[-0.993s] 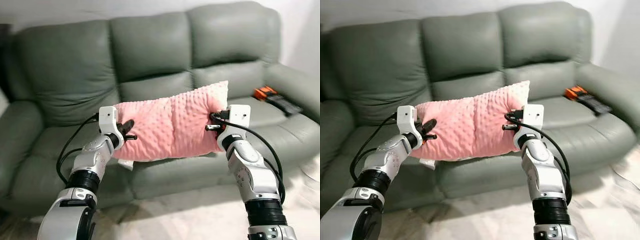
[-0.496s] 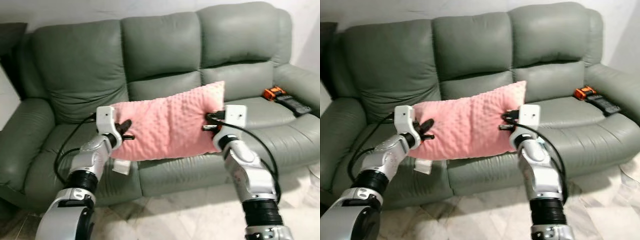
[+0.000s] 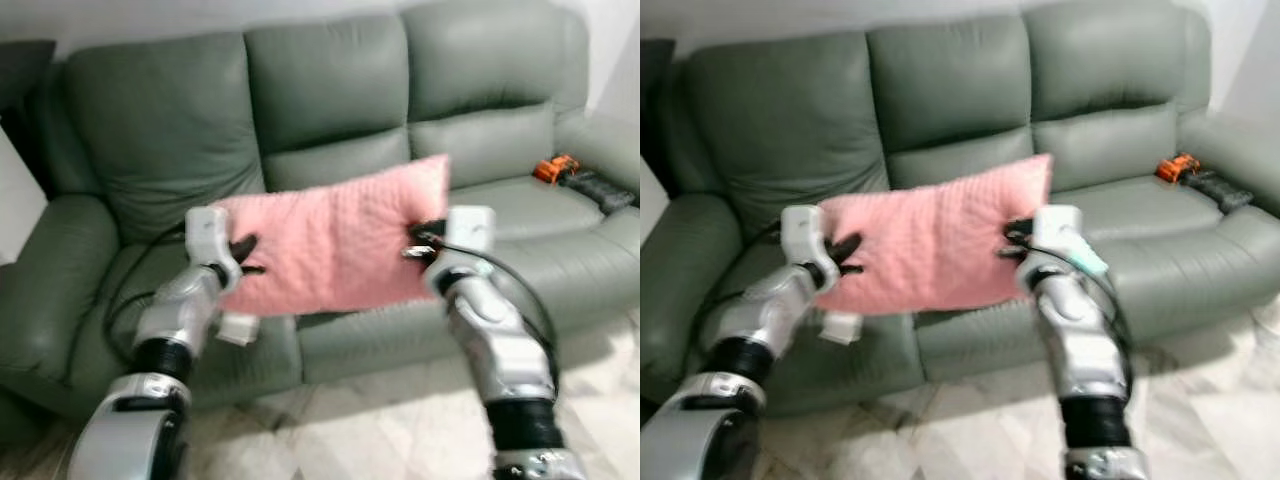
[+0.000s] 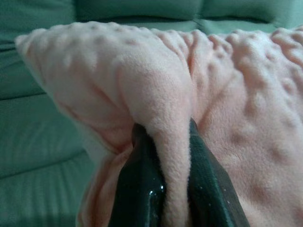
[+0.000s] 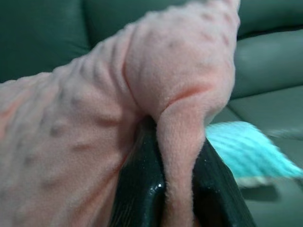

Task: Move the pillow to the sofa

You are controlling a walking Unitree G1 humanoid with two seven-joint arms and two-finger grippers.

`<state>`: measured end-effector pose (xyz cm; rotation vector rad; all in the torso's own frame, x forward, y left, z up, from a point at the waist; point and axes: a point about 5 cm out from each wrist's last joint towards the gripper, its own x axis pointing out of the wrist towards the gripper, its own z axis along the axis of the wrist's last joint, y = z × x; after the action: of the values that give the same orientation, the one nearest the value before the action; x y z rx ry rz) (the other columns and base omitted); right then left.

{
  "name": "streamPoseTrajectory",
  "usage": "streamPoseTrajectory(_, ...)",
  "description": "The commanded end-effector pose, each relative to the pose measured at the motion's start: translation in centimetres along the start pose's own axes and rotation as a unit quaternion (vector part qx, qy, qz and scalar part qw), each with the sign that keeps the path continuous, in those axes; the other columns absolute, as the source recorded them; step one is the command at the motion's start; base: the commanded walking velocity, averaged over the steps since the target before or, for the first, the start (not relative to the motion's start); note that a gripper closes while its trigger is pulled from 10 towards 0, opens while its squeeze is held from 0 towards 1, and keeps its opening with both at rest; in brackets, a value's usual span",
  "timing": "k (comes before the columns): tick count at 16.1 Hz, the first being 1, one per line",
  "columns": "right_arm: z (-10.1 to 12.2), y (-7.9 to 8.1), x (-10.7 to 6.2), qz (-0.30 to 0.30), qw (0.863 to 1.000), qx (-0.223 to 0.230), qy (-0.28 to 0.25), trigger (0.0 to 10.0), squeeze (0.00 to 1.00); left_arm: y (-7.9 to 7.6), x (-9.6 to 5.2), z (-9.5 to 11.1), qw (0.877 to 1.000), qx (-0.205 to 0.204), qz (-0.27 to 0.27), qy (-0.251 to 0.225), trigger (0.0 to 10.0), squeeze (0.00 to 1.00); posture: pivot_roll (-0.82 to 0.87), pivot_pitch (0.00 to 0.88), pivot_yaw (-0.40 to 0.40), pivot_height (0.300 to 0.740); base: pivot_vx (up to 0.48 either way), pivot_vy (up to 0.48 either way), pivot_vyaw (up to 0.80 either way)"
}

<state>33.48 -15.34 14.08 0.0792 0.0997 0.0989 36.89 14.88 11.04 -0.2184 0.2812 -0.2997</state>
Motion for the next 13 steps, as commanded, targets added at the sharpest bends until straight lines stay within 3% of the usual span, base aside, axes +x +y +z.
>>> streamPoseTrajectory(1,0.96,0.78,0.11,0.011,1.000,0.002,-0.021,10.0,0.00,0.65,-0.14,0.91,1.000,0.012,0.011,-0.012,10.0,0.00,-0.12,0.000,0.082,0.740,0.000,0.480,0.00)
streamPoseTrajectory(13,0.76,0.89,0.00,0.013,1.000,-0.001,-0.023,10.0,0.00,1.27,-0.25,0.82,0.999,0.023,0.041,-0.017,10.0,0.00,-0.12,0.000,0.085,0.740,0.000,0.472,0.00)
